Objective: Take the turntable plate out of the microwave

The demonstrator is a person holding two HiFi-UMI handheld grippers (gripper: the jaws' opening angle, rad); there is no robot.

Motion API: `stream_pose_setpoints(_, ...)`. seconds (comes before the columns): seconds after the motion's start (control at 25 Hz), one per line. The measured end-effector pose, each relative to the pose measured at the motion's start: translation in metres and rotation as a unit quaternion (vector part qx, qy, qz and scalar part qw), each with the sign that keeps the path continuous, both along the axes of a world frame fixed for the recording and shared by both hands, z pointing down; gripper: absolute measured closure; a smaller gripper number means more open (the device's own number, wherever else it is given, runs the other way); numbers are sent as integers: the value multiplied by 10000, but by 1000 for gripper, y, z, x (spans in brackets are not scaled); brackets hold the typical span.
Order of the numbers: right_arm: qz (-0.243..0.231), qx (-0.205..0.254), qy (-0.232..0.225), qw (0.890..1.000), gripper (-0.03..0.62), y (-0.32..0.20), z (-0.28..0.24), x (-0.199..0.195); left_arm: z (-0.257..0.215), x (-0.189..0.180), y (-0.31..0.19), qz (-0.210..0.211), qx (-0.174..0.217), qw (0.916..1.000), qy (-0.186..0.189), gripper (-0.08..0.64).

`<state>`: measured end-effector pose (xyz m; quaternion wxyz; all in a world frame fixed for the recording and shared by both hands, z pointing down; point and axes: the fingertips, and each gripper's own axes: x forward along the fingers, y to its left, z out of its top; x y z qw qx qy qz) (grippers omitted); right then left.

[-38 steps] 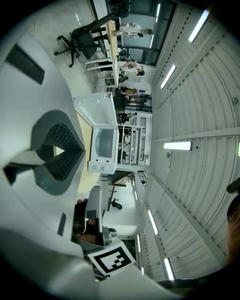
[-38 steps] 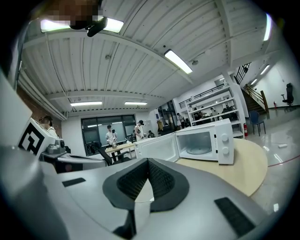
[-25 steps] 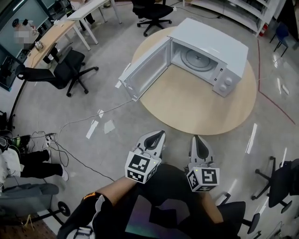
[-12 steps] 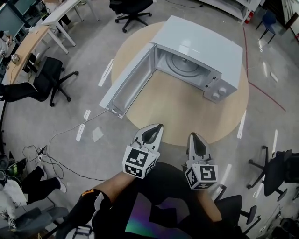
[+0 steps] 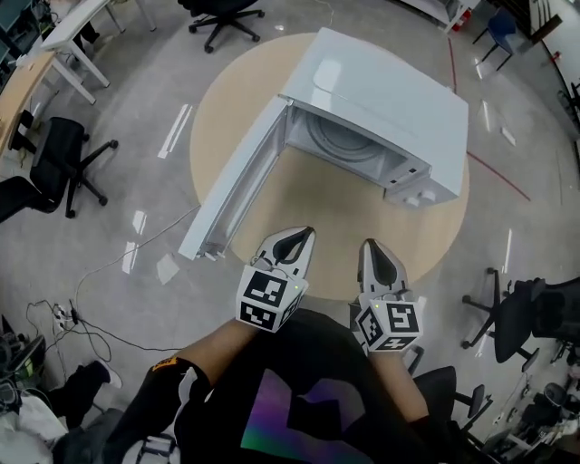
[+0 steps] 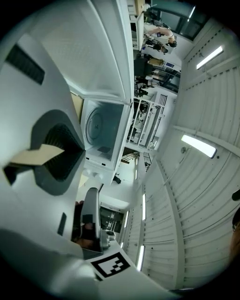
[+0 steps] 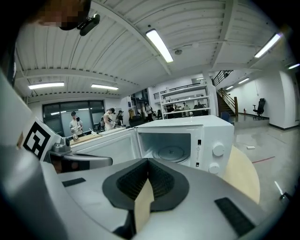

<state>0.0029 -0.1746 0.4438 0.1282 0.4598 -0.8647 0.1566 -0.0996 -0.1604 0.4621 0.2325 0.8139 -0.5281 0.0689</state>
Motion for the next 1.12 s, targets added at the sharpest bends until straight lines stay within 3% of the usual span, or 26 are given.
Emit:
stream_pose_setpoints(0.44,275,-86,154,9995,577,-39,6,-29,-2,-28,-50,90,87,9996,242,515)
stream_pose_setpoints(0.64,295,-50,135,9995,577,-54,8,-33,7,-28,-68,43,-91,9989,460,515)
stream_pose_setpoints(0.84,157,-128,90,9998,577,-74,21,-39,19,-26,-99,-54,-391,9948,942,511)
stream_pose_setpoints(1.12,21,-288,57,9996,577,-108,37,-45,46,-31,-150,-452,-864,9882,1183,486)
